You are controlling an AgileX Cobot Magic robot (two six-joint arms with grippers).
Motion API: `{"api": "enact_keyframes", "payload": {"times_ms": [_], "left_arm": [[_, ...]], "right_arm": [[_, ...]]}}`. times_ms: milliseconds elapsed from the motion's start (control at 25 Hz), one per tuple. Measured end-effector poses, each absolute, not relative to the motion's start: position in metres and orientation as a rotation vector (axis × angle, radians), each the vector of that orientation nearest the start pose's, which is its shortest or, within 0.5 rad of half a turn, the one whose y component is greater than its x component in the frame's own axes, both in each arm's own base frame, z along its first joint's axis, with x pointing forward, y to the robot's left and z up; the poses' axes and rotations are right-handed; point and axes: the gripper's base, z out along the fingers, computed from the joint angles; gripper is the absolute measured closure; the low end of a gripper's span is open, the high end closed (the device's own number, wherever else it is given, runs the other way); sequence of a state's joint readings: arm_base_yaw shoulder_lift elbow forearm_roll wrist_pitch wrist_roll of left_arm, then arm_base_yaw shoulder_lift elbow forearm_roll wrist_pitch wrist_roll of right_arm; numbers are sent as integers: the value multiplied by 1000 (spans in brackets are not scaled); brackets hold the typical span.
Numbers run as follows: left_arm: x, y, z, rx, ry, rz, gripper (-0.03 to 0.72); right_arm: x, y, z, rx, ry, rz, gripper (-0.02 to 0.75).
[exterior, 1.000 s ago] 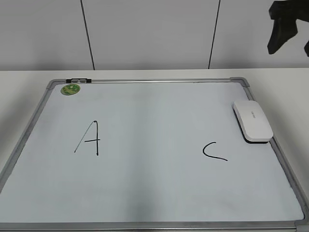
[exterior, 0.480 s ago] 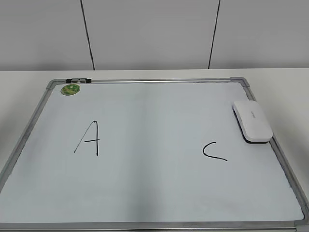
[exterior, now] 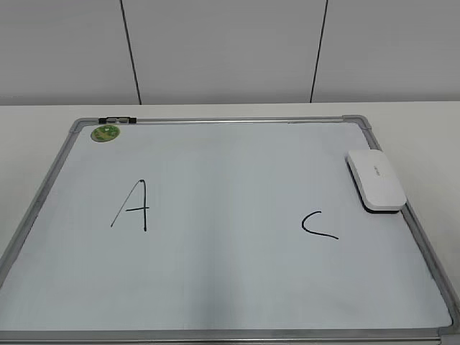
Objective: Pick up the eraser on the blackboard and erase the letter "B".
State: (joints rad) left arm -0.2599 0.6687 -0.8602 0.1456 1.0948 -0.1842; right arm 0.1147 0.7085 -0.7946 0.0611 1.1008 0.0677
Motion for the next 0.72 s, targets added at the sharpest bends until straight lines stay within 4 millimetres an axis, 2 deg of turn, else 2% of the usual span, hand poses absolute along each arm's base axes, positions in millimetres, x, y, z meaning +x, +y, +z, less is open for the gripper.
{"api": "enact_keyframes", "payload": {"times_ms": [160,400,520,720], "left_arm": [[66,-6,331,137,2323,-31,122],[33,2,300,181,2258,-29,122],[23,5,290,186,2228,-30,123],[18,6,276,192,2221,-31,137]], "right_arm": [[81,17,314,-62,2469,194,150],[54,19,296,-184,2468,232,150],[40,19,297,-280,2425,223,150],[27,13,288,-302,2375,166,150]]}}
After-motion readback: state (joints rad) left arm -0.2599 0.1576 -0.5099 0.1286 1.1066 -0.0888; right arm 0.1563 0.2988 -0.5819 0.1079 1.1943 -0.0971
